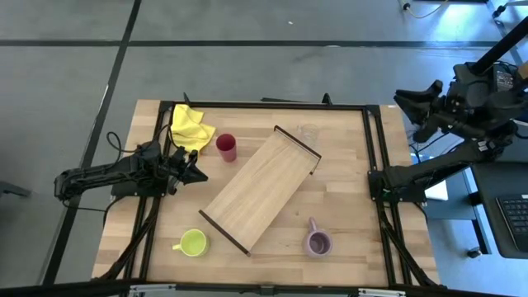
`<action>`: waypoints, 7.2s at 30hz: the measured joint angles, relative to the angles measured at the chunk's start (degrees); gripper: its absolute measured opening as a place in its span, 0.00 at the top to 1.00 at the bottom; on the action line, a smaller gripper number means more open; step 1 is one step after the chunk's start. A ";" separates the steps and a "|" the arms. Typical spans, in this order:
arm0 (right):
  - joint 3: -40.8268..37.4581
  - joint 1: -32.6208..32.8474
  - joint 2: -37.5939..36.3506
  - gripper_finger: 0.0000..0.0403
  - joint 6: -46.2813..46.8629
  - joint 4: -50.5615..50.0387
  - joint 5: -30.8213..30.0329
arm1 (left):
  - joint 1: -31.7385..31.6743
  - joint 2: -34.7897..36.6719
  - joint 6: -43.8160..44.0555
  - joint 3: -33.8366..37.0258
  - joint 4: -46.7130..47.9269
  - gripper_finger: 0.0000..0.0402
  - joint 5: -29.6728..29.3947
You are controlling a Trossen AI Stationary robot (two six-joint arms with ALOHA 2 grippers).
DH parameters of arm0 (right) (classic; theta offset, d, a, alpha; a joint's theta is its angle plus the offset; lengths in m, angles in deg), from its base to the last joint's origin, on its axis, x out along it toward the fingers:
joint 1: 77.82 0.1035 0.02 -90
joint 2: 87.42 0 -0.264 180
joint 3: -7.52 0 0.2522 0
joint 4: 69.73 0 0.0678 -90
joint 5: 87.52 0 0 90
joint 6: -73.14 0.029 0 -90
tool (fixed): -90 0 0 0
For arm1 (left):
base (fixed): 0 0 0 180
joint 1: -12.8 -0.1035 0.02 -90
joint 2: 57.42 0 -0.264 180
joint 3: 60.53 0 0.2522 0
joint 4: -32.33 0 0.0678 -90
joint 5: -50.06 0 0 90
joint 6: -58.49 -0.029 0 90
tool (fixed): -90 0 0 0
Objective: Stack small to large cups/mugs on shelf
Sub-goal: Put the transparent mug on the shelf
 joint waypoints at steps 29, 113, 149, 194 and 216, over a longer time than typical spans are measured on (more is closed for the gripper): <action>15.36 0.00 -0.04 0.73 -22.76 6.75 -17.12 | -0.02 0.00 0.00 0.00 0.00 0.95 0.00; 30.07 -8.61 24.79 0.73 25.88 -49.01 1.13 | 0.00 -0.02 0.00 0.00 0.01 0.95 0.00; 7.93 -38.36 37.55 0.73 4.50 -30.85 37.82 | -0.01 -0.01 -0.01 0.00 0.01 0.95 0.00; -16.95 -57.33 54.45 0.72 -9.08 -2.95 55.44 | 0.00 0.00 -0.02 0.00 0.01 0.95 0.00; -17.58 -58.88 58.93 0.58 -9.05 1.74 50.47 | 0.00 -0.02 -0.01 0.00 0.00 0.95 0.00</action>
